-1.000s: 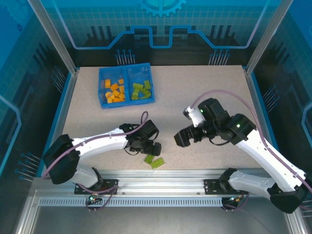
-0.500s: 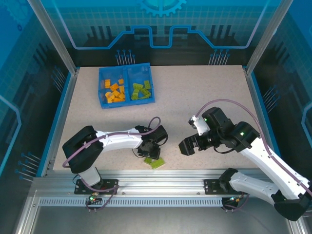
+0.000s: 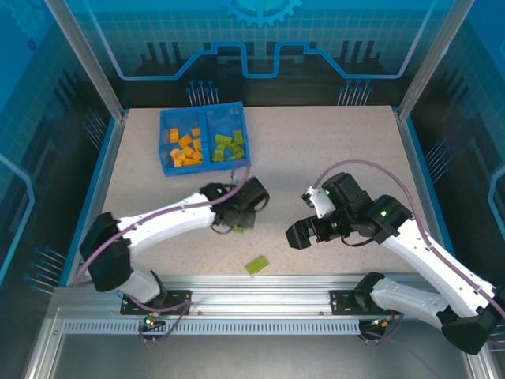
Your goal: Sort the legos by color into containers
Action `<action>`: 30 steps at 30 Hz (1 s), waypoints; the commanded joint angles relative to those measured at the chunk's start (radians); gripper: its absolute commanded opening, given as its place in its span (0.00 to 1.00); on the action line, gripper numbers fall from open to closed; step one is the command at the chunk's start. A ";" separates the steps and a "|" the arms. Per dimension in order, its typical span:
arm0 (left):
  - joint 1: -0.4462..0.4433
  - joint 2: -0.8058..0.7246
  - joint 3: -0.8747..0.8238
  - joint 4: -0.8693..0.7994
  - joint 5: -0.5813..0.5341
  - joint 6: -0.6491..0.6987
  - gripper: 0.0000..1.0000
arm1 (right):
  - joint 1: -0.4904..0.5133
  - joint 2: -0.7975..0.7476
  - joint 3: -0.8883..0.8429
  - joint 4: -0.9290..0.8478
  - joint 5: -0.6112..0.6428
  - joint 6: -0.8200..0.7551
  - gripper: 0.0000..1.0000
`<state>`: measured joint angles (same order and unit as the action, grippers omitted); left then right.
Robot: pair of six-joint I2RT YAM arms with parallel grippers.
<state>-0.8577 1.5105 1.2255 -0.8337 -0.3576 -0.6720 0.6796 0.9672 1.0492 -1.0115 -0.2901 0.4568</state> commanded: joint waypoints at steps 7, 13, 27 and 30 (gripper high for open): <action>0.309 0.156 0.319 0.153 -0.301 0.279 0.25 | -0.015 -0.030 0.033 0.037 0.068 0.051 0.98; 0.421 0.508 0.664 0.157 -0.354 0.352 0.26 | -0.018 -0.042 0.037 0.037 0.062 0.071 0.98; 0.522 0.957 1.196 0.188 -0.198 0.423 0.50 | -0.022 -0.108 0.003 0.018 0.051 0.118 0.97; 0.523 0.949 1.221 0.180 -0.181 0.436 0.58 | -0.022 -0.130 -0.009 0.028 0.061 0.137 0.97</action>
<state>-0.3389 2.4626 2.3871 -0.6716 -0.5724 -0.2722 0.6727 0.8635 1.0580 -0.9779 -0.2352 0.5629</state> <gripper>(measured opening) 0.577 0.969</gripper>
